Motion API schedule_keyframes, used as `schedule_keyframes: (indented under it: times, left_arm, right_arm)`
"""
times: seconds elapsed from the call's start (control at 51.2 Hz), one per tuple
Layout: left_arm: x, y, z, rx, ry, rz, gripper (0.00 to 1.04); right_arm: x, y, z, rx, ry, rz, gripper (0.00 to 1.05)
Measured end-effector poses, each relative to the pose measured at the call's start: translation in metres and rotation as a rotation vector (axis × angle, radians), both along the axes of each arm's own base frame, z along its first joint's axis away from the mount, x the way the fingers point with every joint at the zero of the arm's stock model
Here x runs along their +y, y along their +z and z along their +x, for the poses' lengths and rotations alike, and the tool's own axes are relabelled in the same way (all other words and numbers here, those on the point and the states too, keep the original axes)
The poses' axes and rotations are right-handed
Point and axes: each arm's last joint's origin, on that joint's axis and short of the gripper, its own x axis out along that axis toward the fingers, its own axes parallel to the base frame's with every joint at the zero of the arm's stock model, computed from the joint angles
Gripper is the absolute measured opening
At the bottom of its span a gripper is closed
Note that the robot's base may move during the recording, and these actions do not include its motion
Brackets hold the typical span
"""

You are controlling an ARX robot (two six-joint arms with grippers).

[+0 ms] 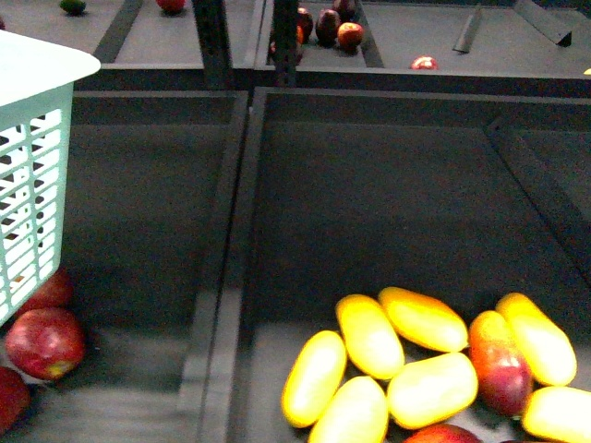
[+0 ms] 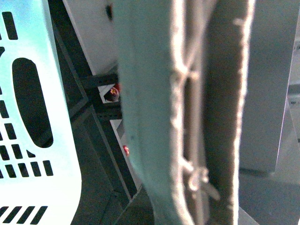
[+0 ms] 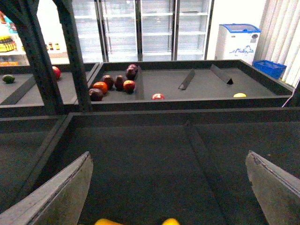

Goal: Pick mango and avocado into basket

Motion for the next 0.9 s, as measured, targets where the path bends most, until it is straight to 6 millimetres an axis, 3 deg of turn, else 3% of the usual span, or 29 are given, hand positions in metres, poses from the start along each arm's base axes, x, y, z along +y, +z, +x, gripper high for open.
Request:
schedule_keyframes:
  times: [0.761, 0.82, 0.898]
  left_arm:
    - [0.0, 0.0, 0.0, 0.001, -0.009, 0.016, 0.07]
    - [-0.001, -0.001, 0.002, 0.027, -0.081, 0.098, 0.07]
    - [-0.008, -0.007, 0.017, 0.095, -0.314, 0.471, 0.07]
  right_arm:
    - [0.0, 0.0, 0.0, 0.0, 0.002, 0.0, 0.97]
    - [0.0, 0.0, 0.0, 0.0, 0.002, 0.0, 0.97]
    - [0.0, 0.0, 0.0, 0.0, 0.002, 0.0, 0.97]
